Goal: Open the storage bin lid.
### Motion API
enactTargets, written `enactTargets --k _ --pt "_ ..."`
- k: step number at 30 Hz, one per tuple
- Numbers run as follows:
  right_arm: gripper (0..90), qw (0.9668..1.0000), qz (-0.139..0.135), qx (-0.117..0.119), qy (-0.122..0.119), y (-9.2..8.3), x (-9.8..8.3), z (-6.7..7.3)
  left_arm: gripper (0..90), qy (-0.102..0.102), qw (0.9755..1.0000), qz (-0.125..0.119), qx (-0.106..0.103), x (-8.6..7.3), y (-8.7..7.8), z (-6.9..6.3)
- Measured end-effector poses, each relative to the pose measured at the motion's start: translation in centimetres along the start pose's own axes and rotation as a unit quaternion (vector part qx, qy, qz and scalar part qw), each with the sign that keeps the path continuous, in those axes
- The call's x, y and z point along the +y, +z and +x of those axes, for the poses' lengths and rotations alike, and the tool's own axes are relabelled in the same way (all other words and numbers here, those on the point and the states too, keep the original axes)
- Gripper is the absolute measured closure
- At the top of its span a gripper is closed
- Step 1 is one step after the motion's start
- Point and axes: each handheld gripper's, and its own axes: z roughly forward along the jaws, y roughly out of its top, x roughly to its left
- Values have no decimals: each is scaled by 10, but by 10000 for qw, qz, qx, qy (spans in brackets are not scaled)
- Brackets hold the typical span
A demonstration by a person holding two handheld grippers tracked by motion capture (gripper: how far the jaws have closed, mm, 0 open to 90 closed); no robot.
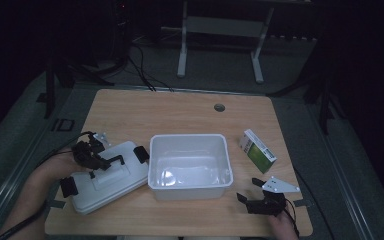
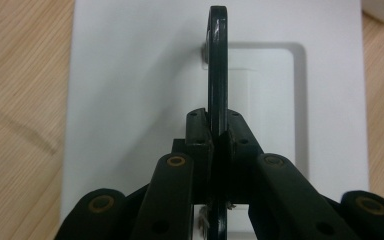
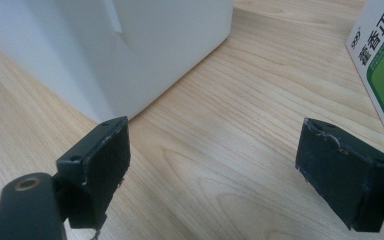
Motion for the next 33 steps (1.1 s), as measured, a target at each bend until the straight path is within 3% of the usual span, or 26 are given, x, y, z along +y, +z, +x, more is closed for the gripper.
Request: enactTargets --k 13,22,25,33 --pt "140 10000 25 15 5 0 0 0 835 -68 9999 89 -78 -2 16 1" --pt "140 10000 6 27 53 -1 0 -1 828 -197 9996 186 -125 1 16 4" --pt "140 10000 7 45 45 -1 0 -2 708 -278 9994 147 -169 3 13 4" --pt "138 9999 -56 81 53 -7 6 0 535 -410 9991 120 19 3 5 5"
